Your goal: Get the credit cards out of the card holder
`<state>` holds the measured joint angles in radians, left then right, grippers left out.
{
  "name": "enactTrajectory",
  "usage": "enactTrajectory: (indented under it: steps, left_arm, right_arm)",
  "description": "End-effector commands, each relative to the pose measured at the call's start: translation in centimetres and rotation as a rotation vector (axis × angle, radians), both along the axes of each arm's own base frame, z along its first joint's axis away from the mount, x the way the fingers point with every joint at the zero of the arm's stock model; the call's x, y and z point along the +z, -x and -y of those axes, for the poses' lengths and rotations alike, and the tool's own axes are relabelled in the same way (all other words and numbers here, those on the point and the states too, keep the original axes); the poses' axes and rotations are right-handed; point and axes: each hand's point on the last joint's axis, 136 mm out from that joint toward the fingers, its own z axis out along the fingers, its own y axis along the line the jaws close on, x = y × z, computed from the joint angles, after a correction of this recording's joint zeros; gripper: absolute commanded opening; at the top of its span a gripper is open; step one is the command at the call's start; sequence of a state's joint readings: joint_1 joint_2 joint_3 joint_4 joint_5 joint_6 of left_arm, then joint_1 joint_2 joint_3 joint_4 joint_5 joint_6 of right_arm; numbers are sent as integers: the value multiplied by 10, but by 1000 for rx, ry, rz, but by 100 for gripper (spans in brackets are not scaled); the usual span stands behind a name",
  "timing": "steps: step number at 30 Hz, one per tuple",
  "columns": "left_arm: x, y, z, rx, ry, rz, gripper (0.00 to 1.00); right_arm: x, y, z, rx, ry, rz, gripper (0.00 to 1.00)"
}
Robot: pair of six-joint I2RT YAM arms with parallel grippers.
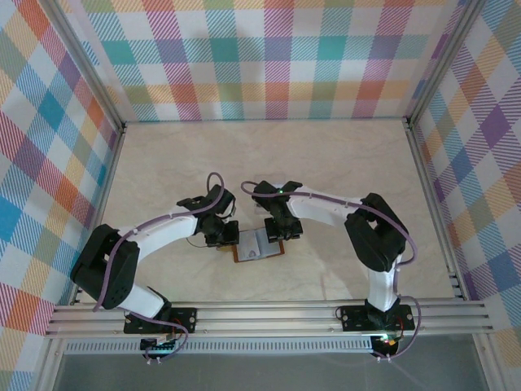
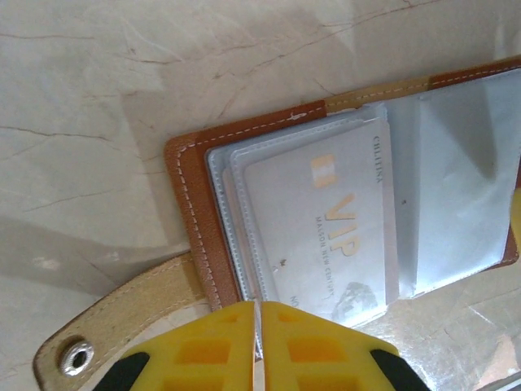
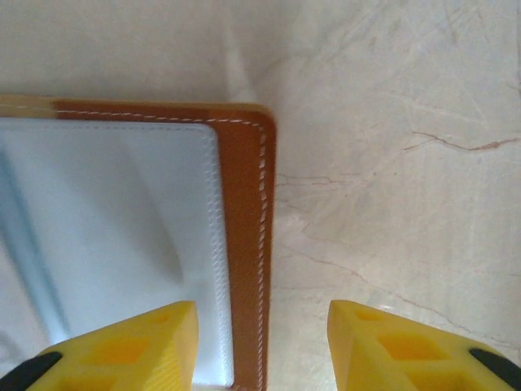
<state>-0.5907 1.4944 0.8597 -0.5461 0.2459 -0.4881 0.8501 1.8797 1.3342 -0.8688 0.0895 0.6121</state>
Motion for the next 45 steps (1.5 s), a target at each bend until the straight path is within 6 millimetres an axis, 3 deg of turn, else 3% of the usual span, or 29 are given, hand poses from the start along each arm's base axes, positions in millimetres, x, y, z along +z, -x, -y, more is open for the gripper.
enactTrajectory:
  steps: [1, 8, 14, 28, 45]
  left_arm:
    - [-2, -4, 10, 4, 11, -14, 11]
    - [-10, -4, 19, -17, 18, -43, 11]
    - [-12, -6, 22, -20, 8, -44, 11]
    - [-39, 4, 5, -25, -94, -99, 11]
    - [-48, 9, -3, -29, -135, -118, 8]
  right_arm:
    - [28, -3, -19, 15, -139, 21, 45]
    - [31, 1, -58, 26, -364, -64, 36]
    - [16, -1, -75, 2, -483, -151, 20]
    - [-12, 3, -71, -33, -582, -250, 17]
    - [-24, 13, -74, -28, -626, -296, 17]
